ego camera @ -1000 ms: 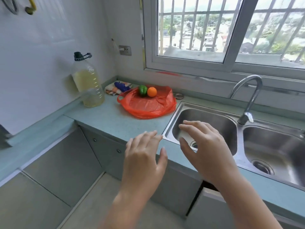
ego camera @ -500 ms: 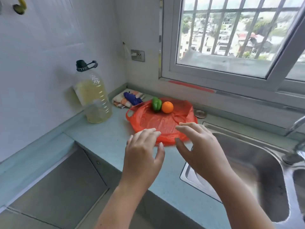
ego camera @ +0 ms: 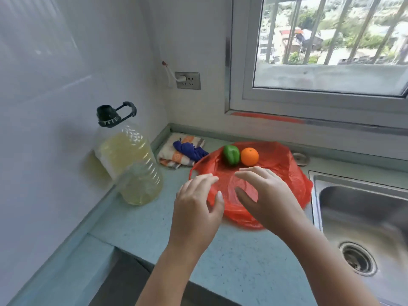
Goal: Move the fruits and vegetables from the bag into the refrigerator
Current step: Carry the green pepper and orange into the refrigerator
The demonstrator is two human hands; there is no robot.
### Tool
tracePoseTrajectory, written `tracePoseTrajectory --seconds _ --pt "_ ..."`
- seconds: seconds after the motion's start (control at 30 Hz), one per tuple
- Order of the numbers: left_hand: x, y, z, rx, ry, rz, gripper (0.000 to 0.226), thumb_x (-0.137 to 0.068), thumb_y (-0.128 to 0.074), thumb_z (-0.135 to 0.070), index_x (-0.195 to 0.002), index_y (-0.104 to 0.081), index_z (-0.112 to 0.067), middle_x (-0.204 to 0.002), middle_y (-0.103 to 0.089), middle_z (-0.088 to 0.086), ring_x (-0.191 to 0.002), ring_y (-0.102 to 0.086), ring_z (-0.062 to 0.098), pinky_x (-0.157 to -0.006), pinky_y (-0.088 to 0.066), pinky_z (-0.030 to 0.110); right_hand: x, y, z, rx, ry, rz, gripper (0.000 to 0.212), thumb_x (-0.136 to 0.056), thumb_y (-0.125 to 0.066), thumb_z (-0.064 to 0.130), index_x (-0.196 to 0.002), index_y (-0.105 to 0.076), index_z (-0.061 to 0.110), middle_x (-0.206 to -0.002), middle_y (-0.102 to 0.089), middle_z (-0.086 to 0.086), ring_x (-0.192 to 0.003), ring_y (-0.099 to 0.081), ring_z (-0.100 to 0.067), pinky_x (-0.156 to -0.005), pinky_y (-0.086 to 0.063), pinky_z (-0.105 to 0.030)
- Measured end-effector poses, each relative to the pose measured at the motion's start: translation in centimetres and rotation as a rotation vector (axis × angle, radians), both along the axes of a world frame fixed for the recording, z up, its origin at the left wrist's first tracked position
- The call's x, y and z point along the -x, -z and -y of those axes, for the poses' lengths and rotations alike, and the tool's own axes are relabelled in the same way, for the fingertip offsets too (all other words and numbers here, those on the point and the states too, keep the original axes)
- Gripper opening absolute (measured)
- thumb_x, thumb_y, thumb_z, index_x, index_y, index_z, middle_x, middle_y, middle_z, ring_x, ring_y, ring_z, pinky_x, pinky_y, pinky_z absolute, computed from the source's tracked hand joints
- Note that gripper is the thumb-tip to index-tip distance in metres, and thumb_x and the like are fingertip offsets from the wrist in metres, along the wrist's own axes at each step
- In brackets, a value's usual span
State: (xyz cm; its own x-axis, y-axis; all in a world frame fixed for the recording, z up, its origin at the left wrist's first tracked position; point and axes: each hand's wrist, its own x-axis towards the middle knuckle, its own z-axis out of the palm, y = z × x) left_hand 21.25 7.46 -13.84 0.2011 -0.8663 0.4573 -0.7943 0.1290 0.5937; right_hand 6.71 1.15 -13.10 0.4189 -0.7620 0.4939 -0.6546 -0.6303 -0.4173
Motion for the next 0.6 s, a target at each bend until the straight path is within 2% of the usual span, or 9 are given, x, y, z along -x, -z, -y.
tracePoseTrajectory --seconds 0.23,0.37,0.47,0.6 --pt "-5.5 2.0 4.7 -0.034 0.063 -0.029 0.047 -0.082 -0.036 -0.037 -0.114 -0.061 -0.014 -0.117 -0.061 0.000 -0.113 -0.052 0.015 -0.099 -0.041 0.036 -4.3 1.3 3.3 -0.041 0.105 -0.032 0.032 -0.078 -0.056 0.030 -0.102 -0.068 0.014 -0.099 -0.068 -0.002 -0.094 -0.062 -0.027 -0.079 -0.051 -0.040" --pt "-6.3 3.6 7.9 -0.062 0.077 -0.013 0.048 -0.081 -0.035 -0.037 -0.112 -0.063 -0.012 -0.115 -0.062 0.002 -0.110 -0.054 0.018 -0.097 -0.042 0.036 -4.7 2.2 6.2 -0.039 0.166 -0.028 0.031 -0.077 -0.057 0.028 -0.102 -0.068 0.013 -0.096 -0.068 -0.002 -0.089 -0.063 -0.027 -0.076 -0.050 -0.038" --pt "-6.2 4.2 10.8 -0.101 0.093 -0.046 0.047 -0.081 -0.037 -0.038 -0.112 -0.063 -0.012 -0.115 -0.062 0.001 -0.110 -0.053 0.016 -0.096 -0.039 0.029 -4.4 3.2 8.7 -0.037 0.202 0.001 0.029 -0.077 -0.058 0.026 -0.099 -0.068 0.011 -0.092 -0.067 -0.002 -0.084 -0.063 -0.027 -0.072 -0.050 -0.037" --pt "-5.4 4.6 14.9 -0.170 0.133 -0.077 0.039 -0.081 -0.046 -0.027 -0.113 -0.062 -0.012 -0.116 -0.060 0.001 -0.110 -0.052 0.016 -0.096 -0.038 0.028 -3.4 4.7 12.4 -0.085 0.251 -0.015 0.030 -0.077 -0.057 0.028 -0.098 -0.068 0.010 -0.090 -0.067 -0.003 -0.081 -0.062 -0.028 -0.070 -0.051 -0.038"
